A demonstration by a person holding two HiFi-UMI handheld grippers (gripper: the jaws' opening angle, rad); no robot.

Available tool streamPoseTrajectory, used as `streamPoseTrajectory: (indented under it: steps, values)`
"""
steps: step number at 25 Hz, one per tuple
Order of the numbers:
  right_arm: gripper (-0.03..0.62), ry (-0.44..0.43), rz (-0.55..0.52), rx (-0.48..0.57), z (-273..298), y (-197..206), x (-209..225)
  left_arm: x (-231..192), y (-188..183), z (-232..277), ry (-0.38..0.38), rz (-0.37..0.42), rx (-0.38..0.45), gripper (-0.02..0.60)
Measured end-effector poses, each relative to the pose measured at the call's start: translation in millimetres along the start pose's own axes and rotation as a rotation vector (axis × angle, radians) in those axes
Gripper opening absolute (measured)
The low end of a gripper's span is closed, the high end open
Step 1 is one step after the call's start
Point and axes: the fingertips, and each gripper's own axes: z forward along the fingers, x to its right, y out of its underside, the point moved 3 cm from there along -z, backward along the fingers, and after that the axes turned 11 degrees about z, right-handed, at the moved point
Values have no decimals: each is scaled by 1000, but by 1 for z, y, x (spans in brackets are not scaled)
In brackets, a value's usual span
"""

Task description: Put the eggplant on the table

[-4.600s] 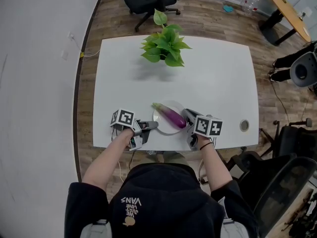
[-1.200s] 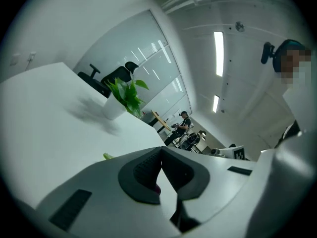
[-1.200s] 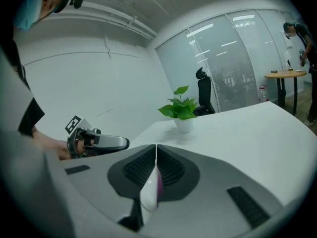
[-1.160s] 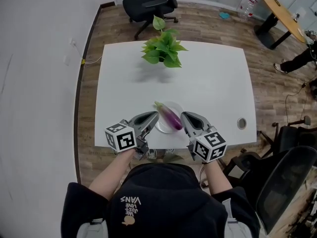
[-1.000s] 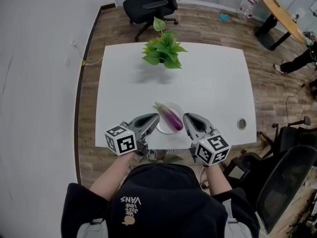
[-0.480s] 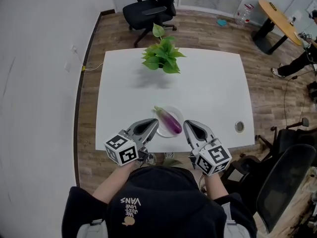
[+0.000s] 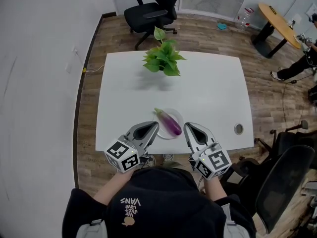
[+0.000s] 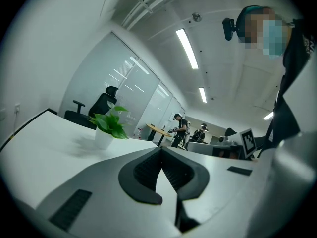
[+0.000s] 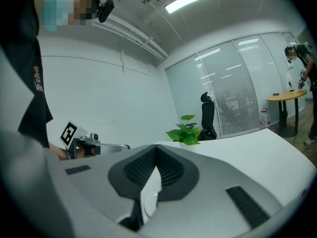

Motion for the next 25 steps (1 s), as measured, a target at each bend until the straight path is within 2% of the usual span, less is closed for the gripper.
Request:
streamPoseTrajectory:
  steps: [17,25]
  values:
    - [18,6,-7,-19,0,3,1,3,-5,3,1,35,-4,11]
    - [18,0,-15,-25,1,4,1,3,-4,4,3,20,-3,11]
